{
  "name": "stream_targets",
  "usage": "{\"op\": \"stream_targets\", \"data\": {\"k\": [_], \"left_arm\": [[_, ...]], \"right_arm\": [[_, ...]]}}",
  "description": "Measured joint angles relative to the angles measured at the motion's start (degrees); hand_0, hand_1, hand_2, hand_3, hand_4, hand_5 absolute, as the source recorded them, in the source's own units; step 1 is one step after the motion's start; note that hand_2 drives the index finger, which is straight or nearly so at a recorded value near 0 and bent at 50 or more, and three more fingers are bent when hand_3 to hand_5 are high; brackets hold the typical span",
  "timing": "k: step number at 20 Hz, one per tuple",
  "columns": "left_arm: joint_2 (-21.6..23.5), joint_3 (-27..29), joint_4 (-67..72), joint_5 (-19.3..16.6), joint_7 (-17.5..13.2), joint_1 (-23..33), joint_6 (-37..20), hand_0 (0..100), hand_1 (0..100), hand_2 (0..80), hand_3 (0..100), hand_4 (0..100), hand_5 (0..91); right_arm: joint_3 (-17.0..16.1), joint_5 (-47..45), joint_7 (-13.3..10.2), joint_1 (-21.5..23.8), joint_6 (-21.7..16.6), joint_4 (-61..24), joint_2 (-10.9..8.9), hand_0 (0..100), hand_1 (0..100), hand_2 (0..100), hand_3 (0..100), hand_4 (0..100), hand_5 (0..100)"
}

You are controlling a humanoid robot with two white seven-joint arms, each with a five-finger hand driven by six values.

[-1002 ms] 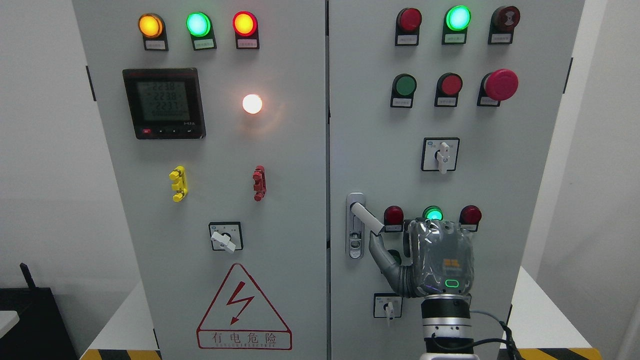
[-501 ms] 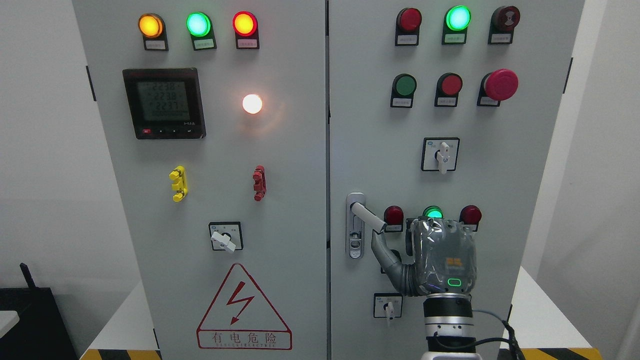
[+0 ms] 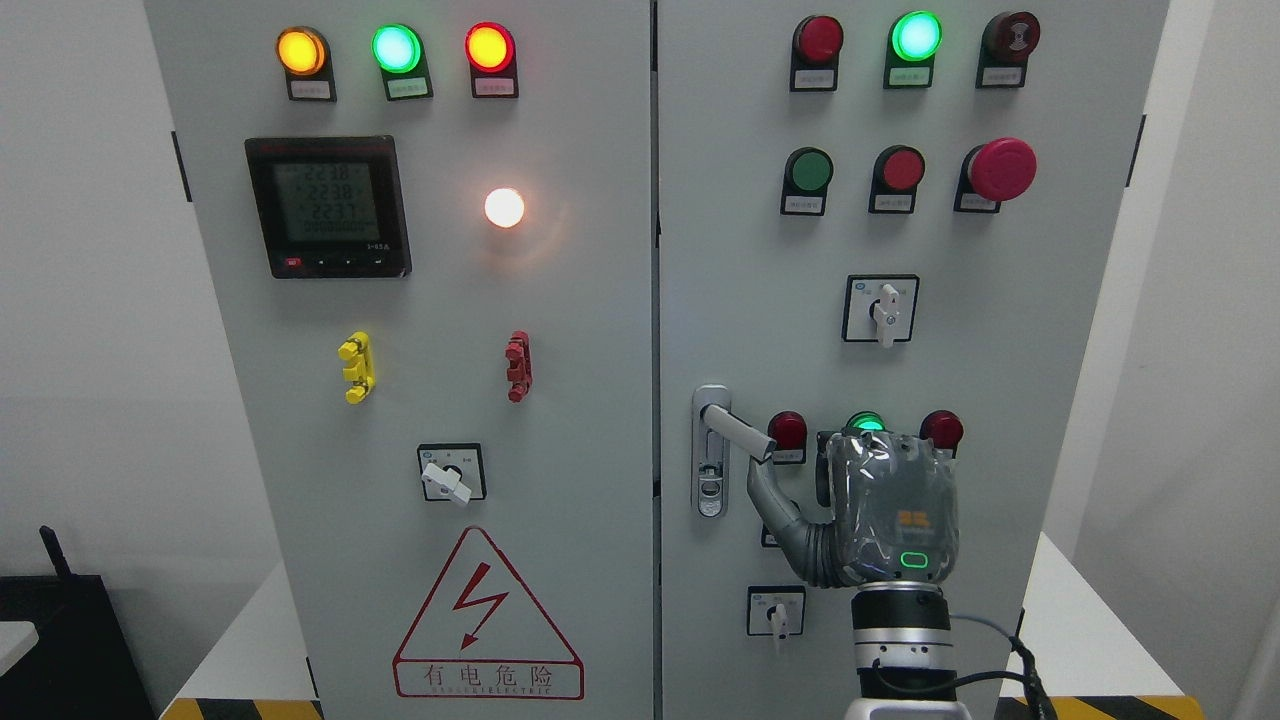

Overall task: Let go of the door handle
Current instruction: 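Keep turning the handle with the right hand until horizontal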

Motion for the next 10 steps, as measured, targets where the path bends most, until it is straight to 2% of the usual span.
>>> {"op": "stream_targets", "data": {"k": [10], "left_arm": [[0.0,0.0,0.0,0.0,0.0,0.0,0.01,12,39,0.0,0,0,0.0]], "right_arm": [[-0.23,-0.09,0.11,-0.53,-0.02,0.01,-0.1,37,11,96,100,94,98]]}}
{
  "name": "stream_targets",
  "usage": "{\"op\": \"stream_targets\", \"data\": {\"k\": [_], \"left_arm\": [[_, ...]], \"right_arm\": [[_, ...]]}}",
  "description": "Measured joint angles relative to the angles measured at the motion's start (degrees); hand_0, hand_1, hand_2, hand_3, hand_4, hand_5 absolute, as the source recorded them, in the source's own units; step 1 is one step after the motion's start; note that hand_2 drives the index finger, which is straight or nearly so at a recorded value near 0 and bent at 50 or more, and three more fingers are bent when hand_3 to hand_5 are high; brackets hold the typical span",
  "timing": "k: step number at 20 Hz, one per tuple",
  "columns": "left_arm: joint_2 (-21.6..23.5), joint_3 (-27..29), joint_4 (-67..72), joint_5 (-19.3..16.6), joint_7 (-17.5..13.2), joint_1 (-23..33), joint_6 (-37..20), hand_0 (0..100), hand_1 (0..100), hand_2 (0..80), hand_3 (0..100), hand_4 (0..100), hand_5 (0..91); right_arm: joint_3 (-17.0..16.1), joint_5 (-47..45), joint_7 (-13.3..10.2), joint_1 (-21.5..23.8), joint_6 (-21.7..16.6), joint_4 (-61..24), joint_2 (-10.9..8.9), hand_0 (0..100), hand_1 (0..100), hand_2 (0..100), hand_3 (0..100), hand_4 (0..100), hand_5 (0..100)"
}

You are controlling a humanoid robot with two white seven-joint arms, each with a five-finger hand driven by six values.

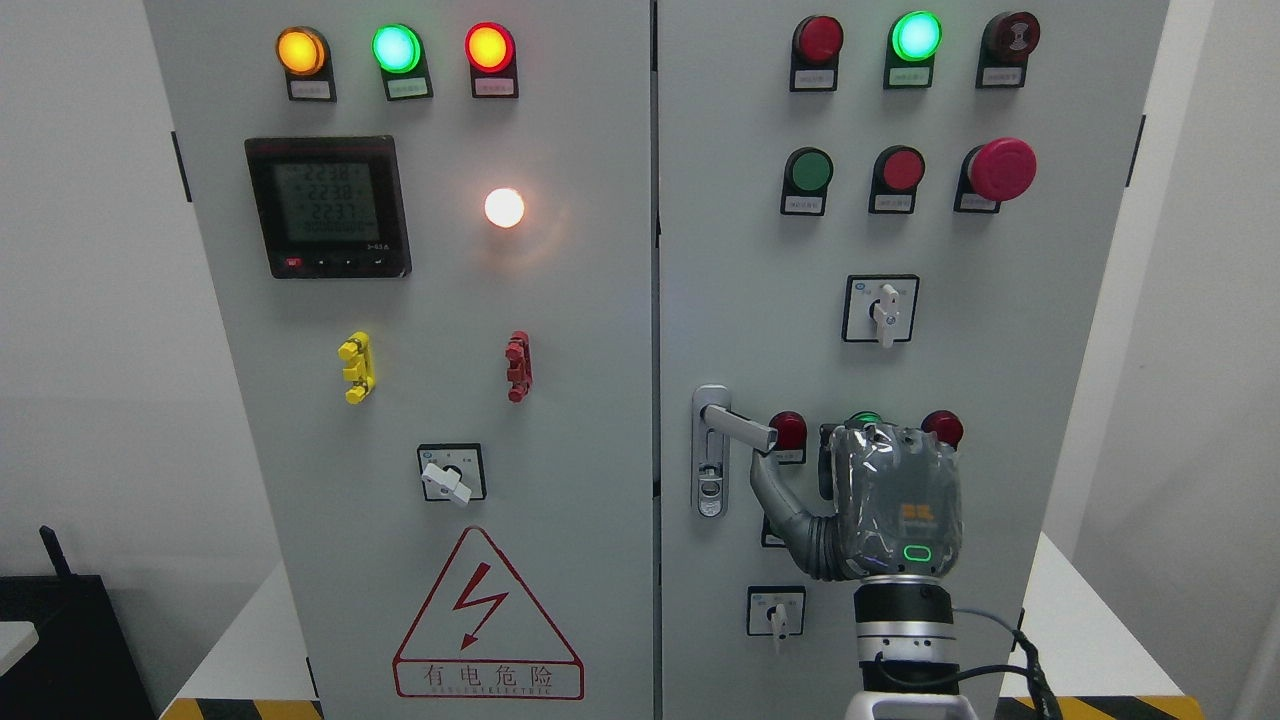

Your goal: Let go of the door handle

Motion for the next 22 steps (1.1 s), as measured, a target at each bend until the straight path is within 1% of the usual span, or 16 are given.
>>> {"op": "stream_targets", "data": {"k": [5,22], "left_arm": [[0.0,0.0,0.0,0.0,0.0,0.0,0.0,12,39,0.0,0,0,0.0],[0.0,0.0,0.0,0.0,0.0,0.0,0.01,12,39,0.0,0,0,0.0]], "right_arm": [[-0.07,-0.02,0.78,-0.1,-0.03,-0.02,-0.03,37,11,96,100,94,98],[0.14,-0.09,0.97,0.5,-0.66,-0.06,-0.04,37,11,96,100,94,98]]}}
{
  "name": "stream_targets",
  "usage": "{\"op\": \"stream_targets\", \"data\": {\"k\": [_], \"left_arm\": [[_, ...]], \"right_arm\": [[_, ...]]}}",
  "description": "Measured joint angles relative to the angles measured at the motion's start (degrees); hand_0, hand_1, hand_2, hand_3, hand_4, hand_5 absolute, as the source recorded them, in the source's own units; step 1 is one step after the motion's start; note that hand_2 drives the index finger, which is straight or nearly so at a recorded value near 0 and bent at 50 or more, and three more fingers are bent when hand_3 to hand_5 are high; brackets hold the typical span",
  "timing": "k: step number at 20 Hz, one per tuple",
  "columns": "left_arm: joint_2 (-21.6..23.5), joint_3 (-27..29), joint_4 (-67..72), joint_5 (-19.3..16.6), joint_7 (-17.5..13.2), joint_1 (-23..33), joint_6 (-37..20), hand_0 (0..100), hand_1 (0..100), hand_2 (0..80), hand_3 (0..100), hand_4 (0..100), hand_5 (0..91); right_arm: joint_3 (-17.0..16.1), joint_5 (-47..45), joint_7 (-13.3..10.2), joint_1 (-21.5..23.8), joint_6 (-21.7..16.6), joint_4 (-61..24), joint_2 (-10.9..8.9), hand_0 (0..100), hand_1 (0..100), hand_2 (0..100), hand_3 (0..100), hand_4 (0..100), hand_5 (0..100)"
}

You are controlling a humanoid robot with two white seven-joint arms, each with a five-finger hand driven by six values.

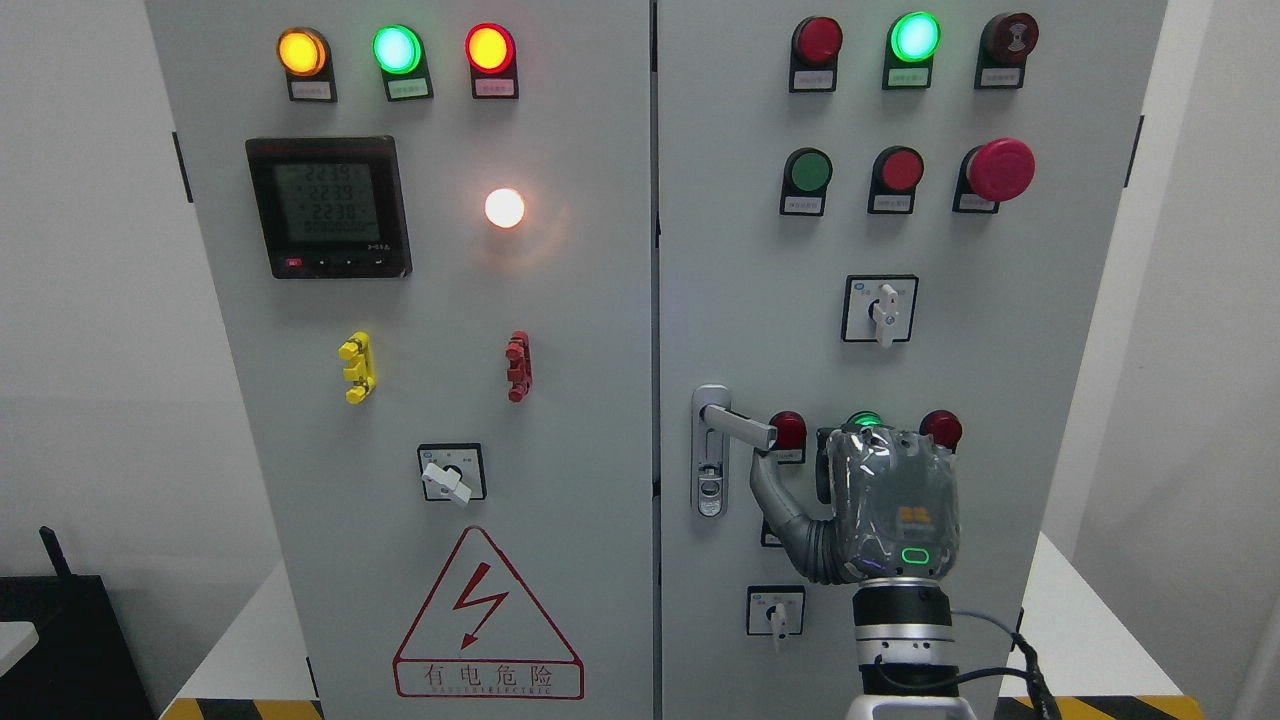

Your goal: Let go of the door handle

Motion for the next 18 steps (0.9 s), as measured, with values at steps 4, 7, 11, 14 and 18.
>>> {"op": "stream_targets", "data": {"k": [4,7,11,14,18], "left_arm": [[0.0,0.0,0.0,0.0,0.0,0.0,0.0,12,39,0.0,0,0,0.0],[0.0,0.0,0.0,0.0,0.0,0.0,0.0,12,39,0.0,0,0,0.0],[0.0,0.0,0.0,0.0,0.0,0.0,0.21,12,39,0.0,0,0,0.0],[0.0,0.0,0.0,0.0,0.0,0.0,0.34,12,39,0.0,0,0,0.0],[0.0,0.0,0.0,0.0,0.0,0.0,0.2,12,39,0.0,0,0,0.0]], "right_arm": [[0.11,-0.13,-0.4,0.53,-0.56,-0.22,0.04,37,11,96,100,94,98],[0.19,-0.16,-0.6,1.76,-1.19,-0.82,0.04,37,11,96,100,94,97],[0.25,-0.19,-0.78,4.01,-2.64,-2.29,-0.01,37,11,93,100,93,97],[0.22,-0.23,-1.87,6.54,-5.74,-4.03,-0.07,37,11,88,100,91,96],[-0.08,-1.18,-3.77,9.52,-10.37,-6.47,-0.26,37,11,76,100,85,90]]}}
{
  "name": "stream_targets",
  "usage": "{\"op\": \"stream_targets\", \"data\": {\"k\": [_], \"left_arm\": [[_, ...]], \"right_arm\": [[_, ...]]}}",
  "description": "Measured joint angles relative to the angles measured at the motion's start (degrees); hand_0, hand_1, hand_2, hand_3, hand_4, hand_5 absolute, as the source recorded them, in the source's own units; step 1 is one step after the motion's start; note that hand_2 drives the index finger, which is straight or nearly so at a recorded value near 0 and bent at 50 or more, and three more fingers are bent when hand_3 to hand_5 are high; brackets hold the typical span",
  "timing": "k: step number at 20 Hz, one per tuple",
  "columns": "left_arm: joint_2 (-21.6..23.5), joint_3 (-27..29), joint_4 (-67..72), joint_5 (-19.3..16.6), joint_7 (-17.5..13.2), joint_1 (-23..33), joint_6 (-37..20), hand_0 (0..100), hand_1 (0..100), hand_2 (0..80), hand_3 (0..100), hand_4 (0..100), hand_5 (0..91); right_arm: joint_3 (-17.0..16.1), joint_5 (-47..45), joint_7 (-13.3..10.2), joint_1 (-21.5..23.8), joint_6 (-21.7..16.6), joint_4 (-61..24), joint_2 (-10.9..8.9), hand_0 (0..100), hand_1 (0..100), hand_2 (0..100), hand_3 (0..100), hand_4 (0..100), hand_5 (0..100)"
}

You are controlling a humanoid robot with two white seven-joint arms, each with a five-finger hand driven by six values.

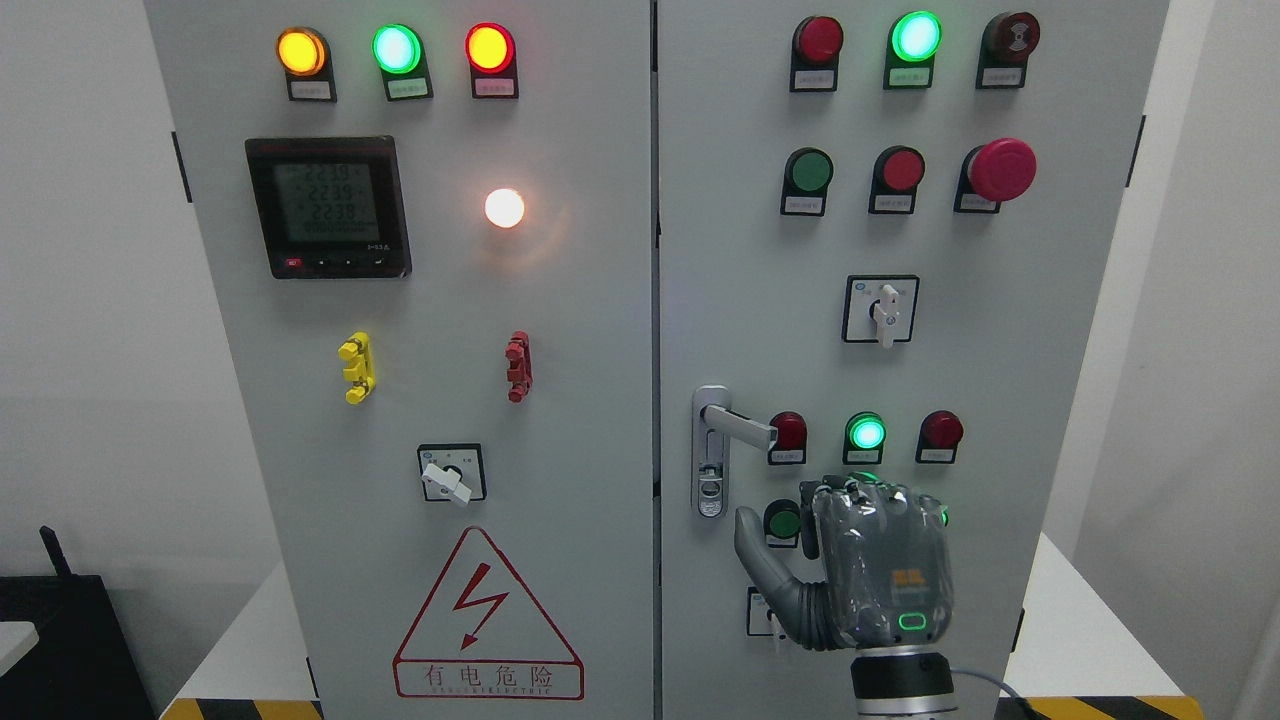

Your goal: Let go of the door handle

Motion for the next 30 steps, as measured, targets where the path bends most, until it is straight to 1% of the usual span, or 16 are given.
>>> {"op": "stream_targets", "data": {"k": [1,2,3,4,5,6,8,9,10,11,12,13,16,20,23,30], "left_arm": [[0.0,0.0,0.0,0.0,0.0,0.0,-0.11,12,39,0.0,0,0,0.0],[0.0,0.0,0.0,0.0,0.0,0.0,-0.13,12,39,0.0,0,0,0.0],[0.0,0.0,0.0,0.0,0.0,0.0,-0.16,12,39,0.0,0,0,0.0],[0.0,0.0,0.0,0.0,0.0,0.0,-0.18,12,39,0.0,0,0,0.0],[0.0,0.0,0.0,0.0,0.0,0.0,-0.17,12,39,0.0,0,0,0.0],[0.0,0.0,0.0,0.0,0.0,0.0,-0.19,12,39,0.0,0,0,0.0],[0.0,0.0,0.0,0.0,0.0,0.0,-0.19,12,39,0.0,0,0,0.0],[0.0,0.0,0.0,0.0,0.0,0.0,-0.19,12,39,0.0,0,0,0.0],[0.0,0.0,0.0,0.0,0.0,0.0,-0.2,12,39,0.0,0,0,0.0],[0.0,0.0,0.0,0.0,0.0,0.0,-0.2,12,39,0.0,0,0,0.0],[0.0,0.0,0.0,0.0,0.0,0.0,-0.2,12,39,0.0,0,0,0.0],[0.0,0.0,0.0,0.0,0.0,0.0,-0.2,12,39,0.0,0,0,0.0],[0.0,0.0,0.0,0.0,0.0,0.0,-0.2,12,39,0.0,0,0,0.0],[0.0,0.0,0.0,0.0,0.0,0.0,-0.21,12,39,0.0,0,0,0.0],[0.0,0.0,0.0,0.0,0.0,0.0,-0.21,12,39,0.0,0,0,0.0],[0.0,0.0,0.0,0.0,0.0,0.0,-0.21,12,39,0.0,0,0,0.0]], "right_arm": [[-0.16,-0.63,-0.4,0.53,-1.14,-0.54,-0.19,37,11,70,98,82,84],[-0.3,-1.5,-0.82,0.93,-2.17,-1.0,-0.44,37,11,63,90,78,76],[-0.44,-2.52,-1.26,1.28,-3.35,-1.48,-0.88,37,11,62,88,76,73],[-0.66,-3.69,-1.45,1.6,-4.09,-1.89,-1.43,36,11,56,85,69,58],[-0.83,-5.25,-1.68,1.86,-5.24,-2.33,-1.92,36,11,49,74,58,42],[-1.03,-6.83,-1.8,2.08,-6.01,-2.65,-2.47,36,11,45,68,53,38],[-1.56,-10.44,-1.94,2.36,-8.11,-3.27,-3.88,36,9,32,45,34,16],[-1.86,-12.38,-1.99,2.44,-9.13,-3.56,-4.75,37,8,30,43,33,15],[-2.16,-14.46,-2.0,2.5,-10.0,-3.77,-5.6,37,6,23,34,25,9],[-2.48,-16.45,-2.13,2.54,-10.92,-3.97,-6.6,37,4,20,29,21,5],[-2.78,-18.44,-2.2,2.57,-11.5,-4.15,-7.56,37,4,18,26,19,3],[-3.03,-20.69,-2.17,2.61,-12.31,-4.3,-8.49,38,3,12,19,12,0],[-3.78,-26.13,-1.52,2.74,-13.45,-4.7,-11.71,38,2,3,9,3,0],[-4.59,-30.97,-0.95,2.8,-14.66,-4.97,-15.39,37,1,1,8,2,0],[-5.06,-33.17,0.49,2.84,-15.21,-5.06,-17.5,37,1,1,8,2,0],[-5.85,-35.36,1.2,3.04,-15.7,-5.28,-20.51,37,1,0,5,0,0]]}}
